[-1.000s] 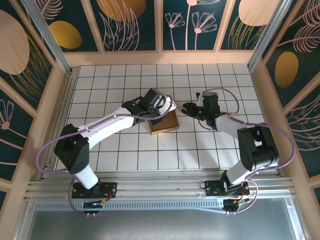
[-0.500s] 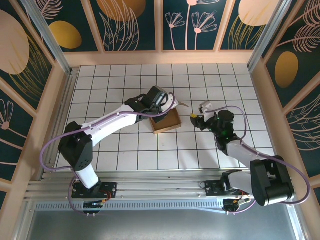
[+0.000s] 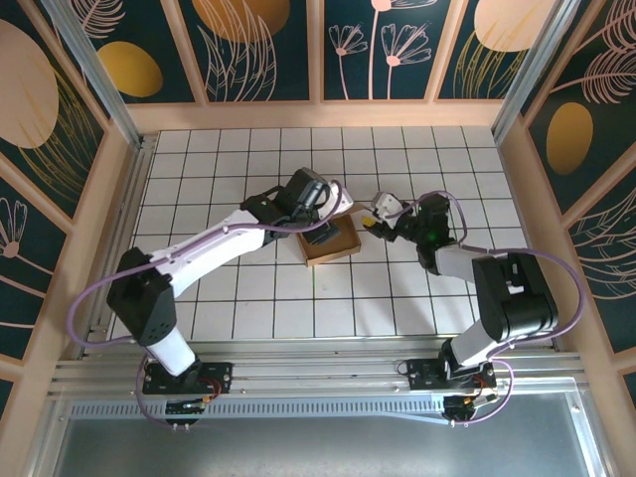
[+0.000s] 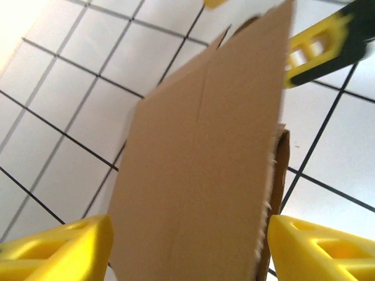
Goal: Fold the paper box
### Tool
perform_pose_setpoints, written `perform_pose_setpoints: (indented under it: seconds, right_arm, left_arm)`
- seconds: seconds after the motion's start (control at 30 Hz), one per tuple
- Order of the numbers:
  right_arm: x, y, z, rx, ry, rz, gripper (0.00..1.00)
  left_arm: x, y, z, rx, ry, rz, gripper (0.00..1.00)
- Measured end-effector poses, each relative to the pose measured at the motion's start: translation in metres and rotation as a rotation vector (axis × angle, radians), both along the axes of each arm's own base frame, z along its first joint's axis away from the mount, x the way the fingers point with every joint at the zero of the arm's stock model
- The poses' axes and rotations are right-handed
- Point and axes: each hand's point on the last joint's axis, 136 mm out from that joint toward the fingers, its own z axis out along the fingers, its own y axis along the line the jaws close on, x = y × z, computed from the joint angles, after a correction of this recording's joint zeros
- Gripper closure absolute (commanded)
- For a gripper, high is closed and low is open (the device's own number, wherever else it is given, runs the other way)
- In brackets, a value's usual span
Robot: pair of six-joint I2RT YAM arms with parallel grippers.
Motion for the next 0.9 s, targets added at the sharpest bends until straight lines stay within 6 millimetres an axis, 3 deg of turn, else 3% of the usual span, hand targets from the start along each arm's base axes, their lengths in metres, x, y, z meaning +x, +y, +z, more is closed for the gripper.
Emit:
perform_pose_setpoints:
  seconds: [0.1,0.23,0.3,0.37,0.47,0.57,0.63,0.73,0.8,0.9]
  right_arm:
    - [0.006,0.005,0.001,-0.007,-0.013,0.017,0.55]
    - [0.007,0.013,0.000,-0.018,-0.009,0.047,0.62]
    - [0.007,0.017,-0.003,-0.020,0.003,0.055,0.62]
    - [0.008,0.019,-0.006,-0.024,0.017,0.059,0.61]
    - [0.008,0.019,-0.014,-0.031,0.045,0.056,0.60]
    - [0.013,0.021,-0.017,-0.029,0.074,0.053,0.67]
    - [0.016,0.022,-0.016,-0.023,0.082,0.049,0.73]
    - [0.017,0.026,-0.012,-0.016,0.085,0.051,0.78]
    - [0.017,0.029,-0.012,-0.011,0.095,0.053,0.80]
    - [0.015,0.034,-0.011,-0.010,0.106,0.064,0.81]
  left_arm:
    - [-0.011,0.011,0.048,-0.144,-0.068,0.043,0.24]
    - [-0.031,0.059,0.130,-0.482,-0.160,0.282,0.25]
    - [-0.040,0.095,0.152,-0.658,-0.160,0.445,0.27]
    - [-0.041,0.131,0.153,-0.784,-0.134,0.596,0.29]
    - [-0.023,0.188,0.113,-0.875,-0.069,0.839,0.34]
    - [-0.003,0.217,0.041,-0.880,0.110,1.012,0.40]
    - [0.006,0.210,-0.011,-0.863,0.289,1.059,0.43]
    - [0.009,0.181,-0.069,-0.837,0.535,1.048,0.45]
    - [0.011,0.164,-0.093,-0.841,0.659,1.028,0.45]
    - [0.015,0.143,-0.111,-0.880,0.776,0.978,0.47]
